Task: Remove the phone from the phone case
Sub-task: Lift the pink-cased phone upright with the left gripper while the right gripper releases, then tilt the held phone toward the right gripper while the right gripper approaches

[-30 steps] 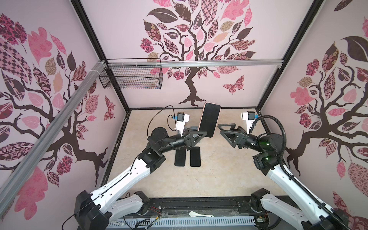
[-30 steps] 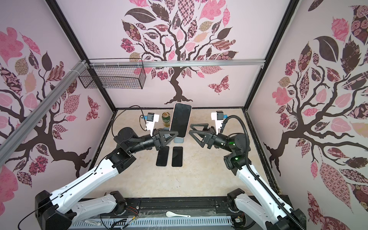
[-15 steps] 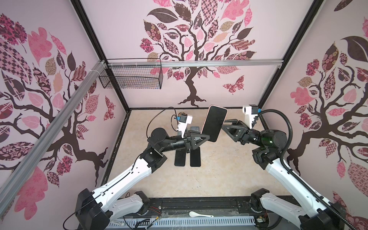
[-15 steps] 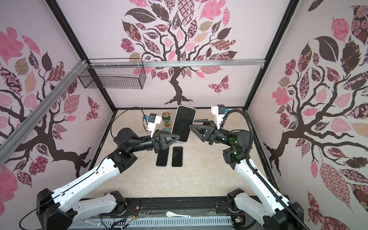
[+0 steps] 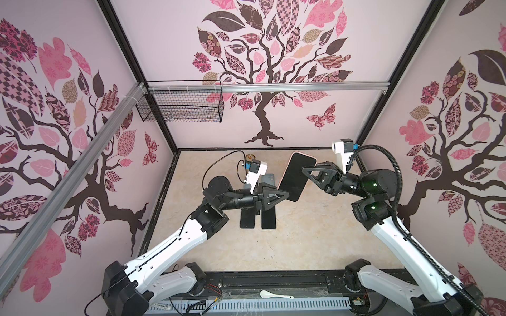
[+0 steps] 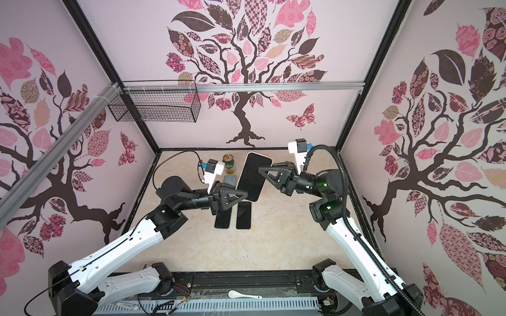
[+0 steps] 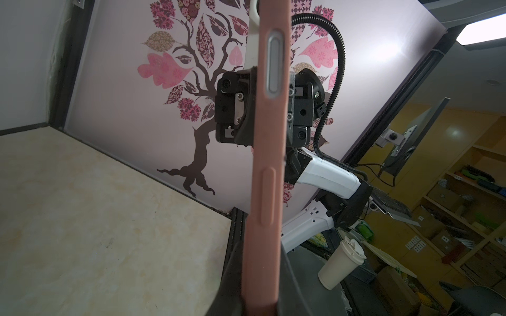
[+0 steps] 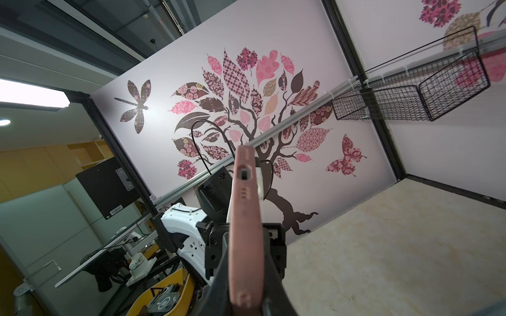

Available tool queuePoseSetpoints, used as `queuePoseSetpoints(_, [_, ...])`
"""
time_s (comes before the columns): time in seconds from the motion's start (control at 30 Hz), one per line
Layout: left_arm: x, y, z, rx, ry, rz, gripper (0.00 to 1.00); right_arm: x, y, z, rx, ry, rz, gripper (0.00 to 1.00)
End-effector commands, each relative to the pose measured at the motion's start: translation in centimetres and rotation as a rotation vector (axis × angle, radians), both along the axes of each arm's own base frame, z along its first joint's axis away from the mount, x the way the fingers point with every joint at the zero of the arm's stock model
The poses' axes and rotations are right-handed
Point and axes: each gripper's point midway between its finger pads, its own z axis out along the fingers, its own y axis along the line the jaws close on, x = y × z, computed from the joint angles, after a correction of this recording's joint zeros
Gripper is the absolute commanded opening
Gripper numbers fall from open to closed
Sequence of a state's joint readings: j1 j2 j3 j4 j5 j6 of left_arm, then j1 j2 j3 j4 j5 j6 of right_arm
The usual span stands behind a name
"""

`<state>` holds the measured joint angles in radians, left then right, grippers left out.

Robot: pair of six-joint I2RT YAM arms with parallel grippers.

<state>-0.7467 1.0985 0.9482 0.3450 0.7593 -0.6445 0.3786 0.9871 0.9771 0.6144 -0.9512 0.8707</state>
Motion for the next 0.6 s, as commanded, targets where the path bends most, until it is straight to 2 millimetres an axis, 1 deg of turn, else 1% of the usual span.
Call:
queuePoseSetpoints(0.0, [-0.7,0.7,3.3,-0.060,-0.079,0.007,0.00,-2.3,-0.9,3.5,0.072,-0.085,0.014,0.04])
queuePoseSetpoints(0.03, [-0.6,0.8,3.6,-0.071,-0.081,0.012,0.02,-2.3,-1.2,3.8,0.107,-0.079,0.008,0.00])
queuePoseSetpoints(0.07, [-0.5,0.9,3.9,-0.083,-0.080,0.021,0.08,-2.3,-1.5,4.1,0.140,-0.073,-0.001,0.00])
queuePoseSetpoints(0.17, [-0.2,1.2,5.1,-0.134,-0.071,0.043,0.35,-2.3,-3.0,5.0,0.272,-0.055,-0.052,0.00])
queuePoseSetpoints(0.2, [0.0,1.1,5.3,-0.149,-0.064,0.045,0.40,-2.2,-3.6,5.2,0.313,-0.049,-0.065,0.00])
queuePoseSetpoints(0.27, [0.2,1.1,5.6,-0.168,-0.052,0.046,0.42,-2.4,-4.3,5.6,0.372,-0.050,-0.078,0.00])
queuePoseSetpoints(0.37, [0.4,0.8,5.5,-0.174,-0.039,0.053,0.42,-2.5,-4.9,5.7,0.413,-0.044,-0.093,0.00])
queuePoseSetpoints(0.47, [0.5,0.4,5.2,-0.169,-0.027,0.047,0.41,-2.5,-4.8,5.6,0.405,-0.038,-0.087,0.00])
queuePoseSetpoints(0.57, [0.8,0.2,5.2,-0.174,-0.019,0.054,0.38,-2.3,-4.4,5.1,0.384,-0.026,-0.074,0.00])
